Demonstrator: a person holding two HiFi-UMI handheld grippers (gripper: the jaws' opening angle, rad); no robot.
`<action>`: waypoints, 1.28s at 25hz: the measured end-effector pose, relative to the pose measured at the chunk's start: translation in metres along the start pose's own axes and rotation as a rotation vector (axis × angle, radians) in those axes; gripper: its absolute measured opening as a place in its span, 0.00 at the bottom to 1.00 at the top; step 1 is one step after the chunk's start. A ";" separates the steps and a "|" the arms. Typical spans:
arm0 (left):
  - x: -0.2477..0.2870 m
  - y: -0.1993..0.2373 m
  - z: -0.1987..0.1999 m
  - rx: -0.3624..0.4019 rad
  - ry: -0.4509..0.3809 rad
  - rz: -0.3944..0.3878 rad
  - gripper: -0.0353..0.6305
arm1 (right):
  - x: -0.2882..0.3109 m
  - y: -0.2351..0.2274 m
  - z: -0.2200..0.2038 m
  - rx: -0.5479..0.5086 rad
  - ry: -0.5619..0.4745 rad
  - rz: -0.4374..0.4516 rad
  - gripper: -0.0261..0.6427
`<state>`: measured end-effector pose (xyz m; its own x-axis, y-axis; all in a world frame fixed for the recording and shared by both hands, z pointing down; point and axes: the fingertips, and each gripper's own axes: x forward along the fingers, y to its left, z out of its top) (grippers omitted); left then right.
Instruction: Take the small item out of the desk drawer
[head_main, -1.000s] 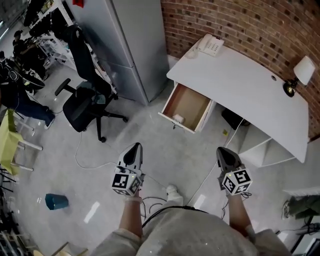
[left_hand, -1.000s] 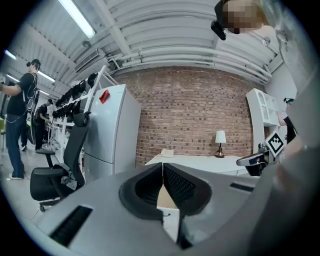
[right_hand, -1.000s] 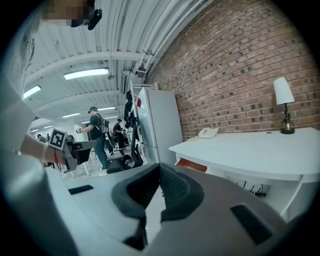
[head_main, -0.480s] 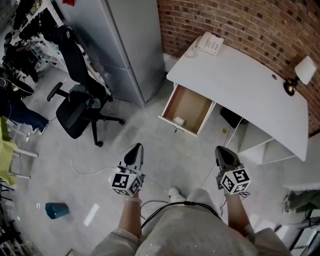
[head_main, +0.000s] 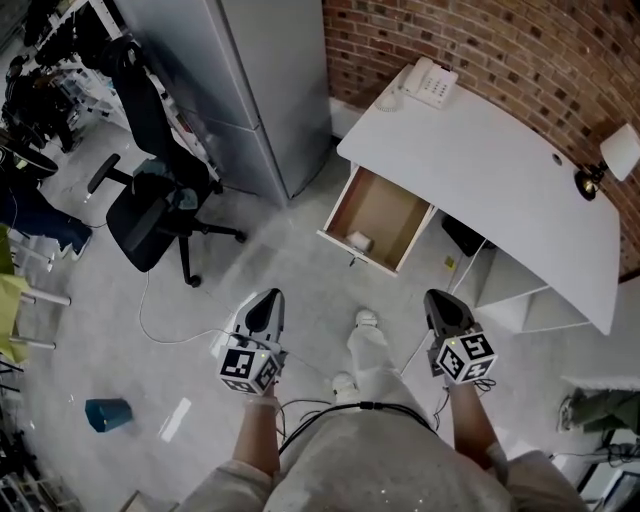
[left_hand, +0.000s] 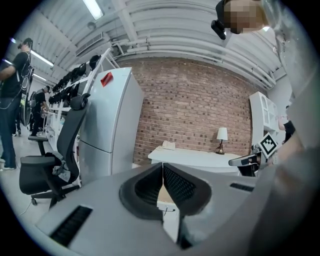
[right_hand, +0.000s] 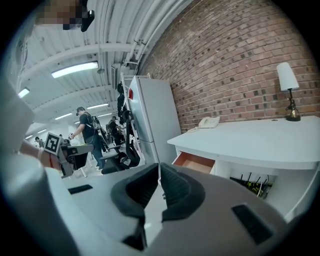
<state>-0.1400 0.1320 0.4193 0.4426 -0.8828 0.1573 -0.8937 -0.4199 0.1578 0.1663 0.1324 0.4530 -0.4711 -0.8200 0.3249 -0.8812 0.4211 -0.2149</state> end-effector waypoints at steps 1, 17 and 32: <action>0.003 0.005 0.003 0.002 -0.001 0.007 0.07 | 0.009 0.000 0.001 0.003 0.004 0.011 0.08; 0.107 0.045 -0.011 -0.098 0.032 0.030 0.06 | 0.123 -0.034 -0.006 -0.007 0.176 0.125 0.18; 0.163 0.056 -0.058 -0.176 0.128 0.079 0.07 | 0.204 -0.046 -0.048 -0.020 0.363 0.255 0.20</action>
<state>-0.1139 -0.0230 0.5099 0.3871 -0.8730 0.2968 -0.9046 -0.2972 0.3056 0.1087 -0.0358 0.5739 -0.6540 -0.5006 0.5672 -0.7336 0.6029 -0.3137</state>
